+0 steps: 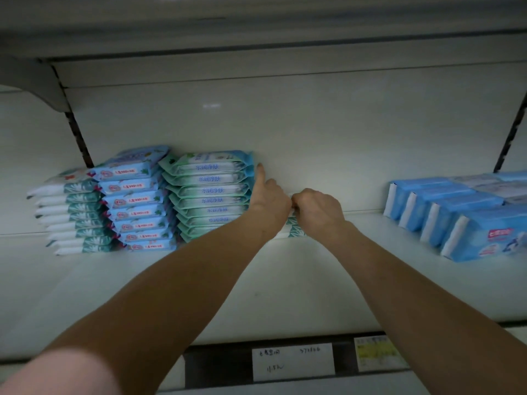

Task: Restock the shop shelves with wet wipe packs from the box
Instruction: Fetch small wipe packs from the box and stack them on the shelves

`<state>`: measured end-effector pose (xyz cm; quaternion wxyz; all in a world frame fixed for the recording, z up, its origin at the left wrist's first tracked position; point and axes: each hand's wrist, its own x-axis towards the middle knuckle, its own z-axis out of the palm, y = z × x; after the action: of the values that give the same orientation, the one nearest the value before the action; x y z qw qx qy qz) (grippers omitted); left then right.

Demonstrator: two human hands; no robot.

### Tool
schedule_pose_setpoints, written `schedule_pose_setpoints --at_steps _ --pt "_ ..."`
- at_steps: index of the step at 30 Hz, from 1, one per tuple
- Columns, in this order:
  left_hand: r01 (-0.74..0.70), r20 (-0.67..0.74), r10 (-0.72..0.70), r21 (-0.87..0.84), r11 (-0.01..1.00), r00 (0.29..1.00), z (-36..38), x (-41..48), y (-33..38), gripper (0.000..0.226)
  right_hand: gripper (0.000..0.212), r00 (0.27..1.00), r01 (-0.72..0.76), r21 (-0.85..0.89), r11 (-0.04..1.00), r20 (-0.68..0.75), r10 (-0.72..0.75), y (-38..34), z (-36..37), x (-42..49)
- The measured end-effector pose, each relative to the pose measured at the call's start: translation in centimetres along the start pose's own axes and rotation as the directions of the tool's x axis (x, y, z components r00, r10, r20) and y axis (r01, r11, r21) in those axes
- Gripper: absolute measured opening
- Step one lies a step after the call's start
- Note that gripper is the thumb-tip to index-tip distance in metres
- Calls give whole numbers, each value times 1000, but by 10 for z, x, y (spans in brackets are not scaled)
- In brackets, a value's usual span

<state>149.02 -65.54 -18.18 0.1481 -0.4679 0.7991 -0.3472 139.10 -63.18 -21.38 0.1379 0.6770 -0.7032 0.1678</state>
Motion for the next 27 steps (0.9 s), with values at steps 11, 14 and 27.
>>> schedule_pose_setpoints --at_steps 11,14,27 --pt "11 -253 -110 -365 931 961 21 -42 -8 28 32 994 9 8 1000 113 -10 -27 -41 -13" --pt "112 -113 -207 -552 826 972 32 -57 -18 24 31 989 48 51 998 140 -55 -49 -44 -21" --pt "394 177 -357 -541 743 917 72 -146 -101 28 27 909 300 150 942 255 -330 -165 -54 -26"
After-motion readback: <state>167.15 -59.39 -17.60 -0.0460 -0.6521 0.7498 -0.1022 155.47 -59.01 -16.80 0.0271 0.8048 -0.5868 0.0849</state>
